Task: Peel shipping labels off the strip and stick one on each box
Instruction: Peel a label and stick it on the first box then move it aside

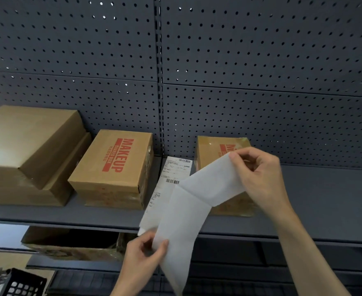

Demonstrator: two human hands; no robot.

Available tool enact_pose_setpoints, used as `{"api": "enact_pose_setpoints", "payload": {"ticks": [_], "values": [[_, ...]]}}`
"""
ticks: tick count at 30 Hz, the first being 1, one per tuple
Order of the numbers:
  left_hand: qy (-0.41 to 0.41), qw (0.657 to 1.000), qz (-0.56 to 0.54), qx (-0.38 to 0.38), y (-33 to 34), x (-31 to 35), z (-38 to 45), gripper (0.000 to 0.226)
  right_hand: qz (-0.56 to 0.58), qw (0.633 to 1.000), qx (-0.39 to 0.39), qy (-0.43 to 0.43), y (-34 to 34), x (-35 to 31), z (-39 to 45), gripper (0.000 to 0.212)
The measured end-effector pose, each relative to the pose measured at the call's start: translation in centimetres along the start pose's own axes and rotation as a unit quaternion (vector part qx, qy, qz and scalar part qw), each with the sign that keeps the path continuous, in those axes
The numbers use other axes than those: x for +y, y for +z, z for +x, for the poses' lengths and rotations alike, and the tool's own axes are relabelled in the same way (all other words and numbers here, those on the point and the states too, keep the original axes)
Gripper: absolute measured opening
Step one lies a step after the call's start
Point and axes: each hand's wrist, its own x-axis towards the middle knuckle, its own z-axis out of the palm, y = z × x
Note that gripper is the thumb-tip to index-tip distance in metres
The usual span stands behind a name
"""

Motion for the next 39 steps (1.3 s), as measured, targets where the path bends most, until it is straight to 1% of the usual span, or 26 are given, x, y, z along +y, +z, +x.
{"api": "enact_pose_setpoints", "payload": {"ticks": [4, 6, 7, 10, 11, 12, 13, 14, 15, 16, 17, 19, 20, 21, 22, 23, 24, 25, 26, 28, 30, 31, 33, 34, 36, 39], "values": [[-0.034, 0.999, 0.029, 0.008, -1.1, -1.3, -0.4, 0.02, -0.02, 0.999, 0.034, -0.019, -1.6, -0.4, 1.0, 0.017], [-0.051, 0.997, 0.048, 0.016, -1.4, -1.5, -0.7, 0.005, -0.027, 0.997, 0.067, -0.033, -2.5, -0.4, 1.3, 0.014], [-0.053, 0.996, 0.063, 0.019, -1.5, -1.6, -0.8, 0.01, -0.026, 0.995, 0.088, -0.041, -3.0, -0.5, 1.5, 0.013], [-0.062, 0.99, 0.121, 0.026, -2.0, -1.6, -1.3, 0.055, -0.025, 0.989, 0.131, -0.063, -4.4, -1.0, 1.7, 0.01], [-0.072, 0.987, 0.144, 0.016, -2.2, -1.5, -1.5, 0.063, -0.026, 0.988, 0.137, -0.071, -4.7, -1.1, 1.6, 0.01], [-0.059, 0.982, 0.18, 0.012, -2.4, -1.5, -1.5, 0.065, -0.029, 0.987, 0.137, -0.078, -5.0, -1.3, 1.4, 0.009], [-0.019, 0.969, 0.244, 0.017, -2.7, -1.4, -1.5, 0.061, -0.034, 0.987, 0.135, -0.087, -5.2, -1.5, 1.3, 0.009], [0.036, 0.948, 0.313, 0.035, -3.0, -1.2, -1.5, 0.054, -0.039, 0.986, 0.132, -0.095, -5.4, -1.6, 1.1, 0.008], [0.084, 0.921, 0.376, 0.064, -3.1, -1.0, -1.5, 0.049, -0.041, 0.986, 0.129, -0.102, -5.5, -1.7, 0.9, 0.008], [0.111, 0.897, 0.417, 0.097, -3.2, -0.8, -1.4, 0.047, -0.042, 0.985, 0.127, -0.107, -5.6, -1.7, 0.7, 0.008], [0.125, 0.885, 0.43, 0.128, -3.3, -0.2, -1.2, 0.046, -0.041, 0.985, 0.123, -0.11, -5.7, -1.7, 0.6, 0.007], [0.176, 0.888, 0.396, 0.156, -2.7, 2.0, -0.8, 0.038, -0.046, 0.984, 0.119, -0.122, -5.7, -1.6, 0.3, 0.007], [0.208, 0.899, 0.358, 0.147, -1.9, 3.4, -0.5, 0.03, -0.054, 0.982, 0.117, -0.135, -5.6, -1.5, 0.2, 0.007], [0.227, 0.92, 0.297, 0.118, -0.8, 4.9, 0.0, 0.021, -0.065, 0.979, 0.114, -0.153, -5.5, -1.4, 0.0, 0.008], [0.221, 0.948, 0.218, 0.074, 0.5, 6.6, 0.8, 0.015, -0.079, 0.974, 0.111, -0.179, -5.2, -1.4, -0.3, 0.009], [0.185, 0.974, 0.13, 0.02, 1.9, 8.2, 1.7, 0.015, -0.097, 0.966, 0.109, -0.212, -5.0, -1.4, -0.6, 0.011], [0.127, 0.99, 0.048, -0.03, 3.3, 9.6, 3.0, 0.019, -0.118, 0.955, 0.107, -0.249, -4.7, -1.4, -1.2, 0.013], [0.062, 0.996, -0.021, -0.061, 4.6, 10.8, 4.3, 0.025, -0.137, 0.943, 0.102, -0.286, -4.3, -1.3, -1.9, 0.015], [0.001, 0.994, -0.078, -0.08, 5.7, 11.9, 5.5, 0.032, -0.154, 0.93, 0.094, -0.319, -3.9, -1.3, -2.7, 0.016], [-0.066, 0.983, -0.146, -0.087, 7.0, 13.3, 7.6, 0.041, -0.192, 0.906, 0.078, -0.37, -3.2, -1.0, -4.6, 0.016], [-0.067, 0.985, -0.138, -0.083, 7.9, 14.1, 8.7, 0.041, -0.24, 0.875, 0.067, -0.416, -2.7, -0.6, -6.2, 0.015], [-0.058, 0.987, -0.125, -0.08, 8.2, 14.2, 9.0, 0.036, -0.261, 0.86, 0.06, -0.434, -2.4, -0.4, -6.8, 0.013], [-0.038, 0.99, -0.118, -0.07, 8.8, 14.3, 9.3, 0.014, -0.29, 0.843, 0.042, -0.451, -2.0, 0.1, -7.8, 0.011], [-0.03, 0.99, -0.116, -0.07, 9.0, 14.3, 9.4, 0.01, -0.297, 0.841, 0.033, -0.451, -1.9, 0.5, -8.2, 0.011], [-0.016, 0.991, -0.108, -0.078, 9.4, 14.2, 9.6, 0.022, -0.309, 0.841, 0.023, -0.444, -1.7, 1.4, -8.9, 0.01], [0.004, 0.993, -0.099, -0.066, 9.8, 14.2, 9.9, 0.026, -0.325, 0.839, -0.001, -0.436, -1.3, 2.5, -9.9, 0.014]]}}
